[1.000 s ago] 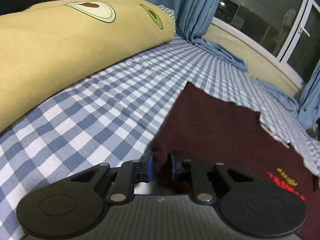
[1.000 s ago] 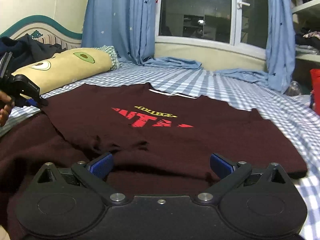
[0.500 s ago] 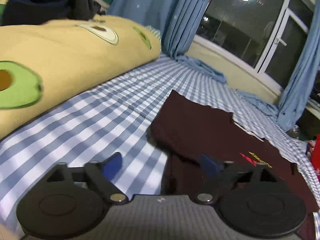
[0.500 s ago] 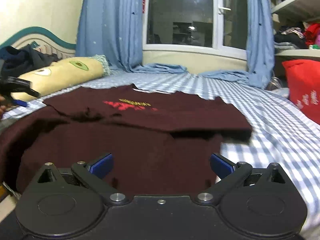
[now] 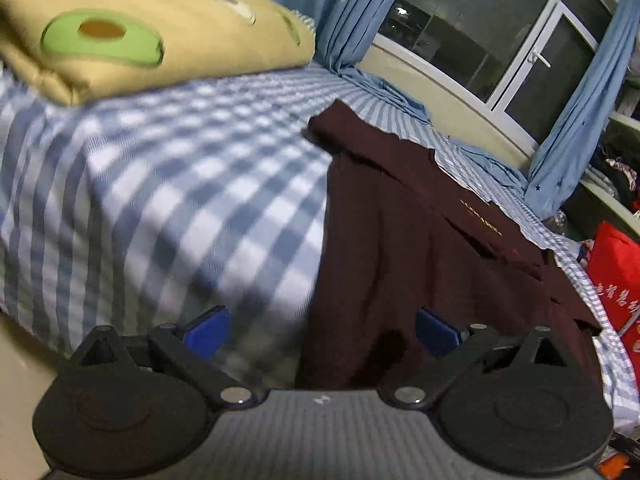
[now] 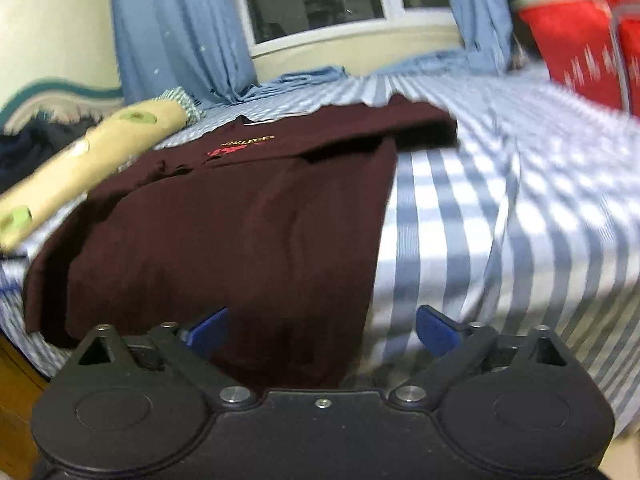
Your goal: Fold small clothes
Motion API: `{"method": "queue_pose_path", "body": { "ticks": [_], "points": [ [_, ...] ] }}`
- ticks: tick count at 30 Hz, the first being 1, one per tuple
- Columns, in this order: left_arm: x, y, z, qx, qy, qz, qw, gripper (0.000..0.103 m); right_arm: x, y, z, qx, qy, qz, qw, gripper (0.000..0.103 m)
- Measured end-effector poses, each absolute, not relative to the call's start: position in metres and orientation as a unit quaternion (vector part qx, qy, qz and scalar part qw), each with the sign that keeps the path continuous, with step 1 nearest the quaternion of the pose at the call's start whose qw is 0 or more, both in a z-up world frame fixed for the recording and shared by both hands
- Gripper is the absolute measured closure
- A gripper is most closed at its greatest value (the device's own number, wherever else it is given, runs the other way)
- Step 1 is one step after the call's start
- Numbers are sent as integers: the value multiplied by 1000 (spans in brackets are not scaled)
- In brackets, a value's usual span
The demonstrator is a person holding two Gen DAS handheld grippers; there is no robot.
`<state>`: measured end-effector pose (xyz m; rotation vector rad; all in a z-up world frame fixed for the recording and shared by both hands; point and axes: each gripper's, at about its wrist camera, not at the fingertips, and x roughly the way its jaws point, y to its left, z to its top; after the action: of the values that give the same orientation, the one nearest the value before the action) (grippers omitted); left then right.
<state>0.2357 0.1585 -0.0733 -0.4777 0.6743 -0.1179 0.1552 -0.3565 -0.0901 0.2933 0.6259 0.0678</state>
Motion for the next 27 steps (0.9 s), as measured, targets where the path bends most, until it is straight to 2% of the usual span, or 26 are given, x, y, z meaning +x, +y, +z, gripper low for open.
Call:
{"method": "queue_pose_path", "body": {
  "ticks": [3, 9, 11, 13, 14, 15, 16, 18, 19, 20, 21, 24, 27],
  "points": [
    [228, 158, -83, -250, 335, -72, 906, 3, 158, -360, -97, 187, 309, 43, 931, 15],
    [227, 154, -96, -264, 351, -77, 895, 4, 164, -366, -118, 231, 322, 61, 916, 15],
    [229, 153, -97, -266, 355, -87, 892, 7, 166, -367, -123, 237, 321, 72, 914, 19],
    [233, 151, -98, -274, 362, -100, 885, 19, 166, -364, -124, 237, 322, 70, 914, 42],
    [234, 150, -98, -278, 366, -107, 882, 31, 165, -361, -123, 231, 322, 60, 916, 45],
    [235, 148, -98, -281, 367, -111, 880, 37, 163, -359, -122, 221, 321, 57, 919, 51],
    [235, 147, -96, -281, 370, -110, 879, 40, 161, -355, -120, 206, 324, 52, 922, 62],
    [234, 143, -92, -272, 374, -111, 880, 58, 158, -352, -118, 176, 336, 36, 924, 78],
    [233, 140, -89, -263, 375, -111, 882, 62, 153, -353, -117, 175, 337, 41, 924, 79],
    [232, 137, -86, -251, 377, -107, 885, 75, 149, -355, -115, 179, 337, 43, 923, 80],
    [231, 135, -81, -239, 379, -101, 888, 80, 145, -357, -112, 181, 339, 43, 922, 88],
    [224, 128, -64, -211, 380, -90, 896, 89, 132, -365, -104, 194, 339, 49, 919, 94],
    [215, 124, -47, -195, 371, -85, 904, 91, 121, -373, -92, 208, 328, 52, 920, 96]
  ]
}}
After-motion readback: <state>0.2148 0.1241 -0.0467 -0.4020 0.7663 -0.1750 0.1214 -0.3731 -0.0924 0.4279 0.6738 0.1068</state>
